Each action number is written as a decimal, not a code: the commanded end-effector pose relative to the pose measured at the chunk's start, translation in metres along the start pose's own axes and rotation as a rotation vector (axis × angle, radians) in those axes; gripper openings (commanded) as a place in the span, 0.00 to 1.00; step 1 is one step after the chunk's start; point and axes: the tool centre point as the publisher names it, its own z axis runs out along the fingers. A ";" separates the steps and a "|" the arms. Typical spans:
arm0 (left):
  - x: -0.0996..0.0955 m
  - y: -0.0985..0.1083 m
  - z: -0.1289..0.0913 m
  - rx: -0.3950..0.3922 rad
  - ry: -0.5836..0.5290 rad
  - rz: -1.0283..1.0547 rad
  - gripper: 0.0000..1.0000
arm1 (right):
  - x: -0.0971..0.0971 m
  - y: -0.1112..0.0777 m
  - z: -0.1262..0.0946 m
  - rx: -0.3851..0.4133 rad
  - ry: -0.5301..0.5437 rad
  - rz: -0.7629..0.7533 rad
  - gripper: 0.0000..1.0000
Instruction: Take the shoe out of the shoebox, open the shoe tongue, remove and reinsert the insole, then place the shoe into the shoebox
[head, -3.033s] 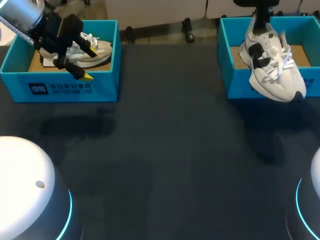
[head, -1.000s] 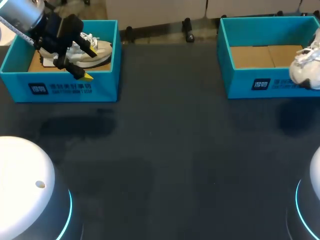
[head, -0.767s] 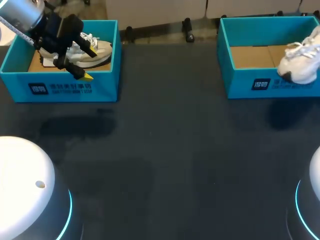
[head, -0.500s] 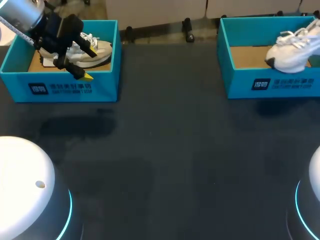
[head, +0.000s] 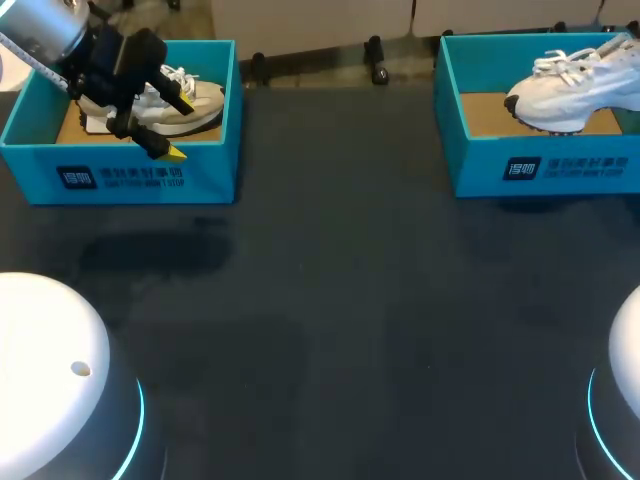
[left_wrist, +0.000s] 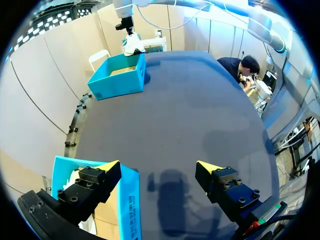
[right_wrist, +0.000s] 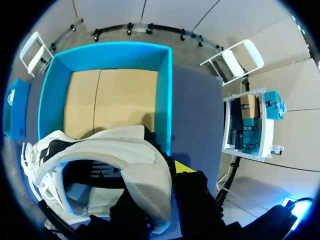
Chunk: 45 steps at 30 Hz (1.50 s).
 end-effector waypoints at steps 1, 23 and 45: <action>0.001 0.000 0.000 -0.002 -0.001 0.001 1.00 | -0.001 0.002 0.000 -0.003 0.001 0.002 0.00; 0.001 0.000 0.000 -0.002 -0.001 0.001 1.00 | -0.007 0.009 -0.001 -0.032 -0.036 0.186 0.00; 0.001 0.000 0.000 -0.002 -0.001 0.001 1.00 | 0.000 0.051 0.028 -0.087 -0.035 0.211 0.00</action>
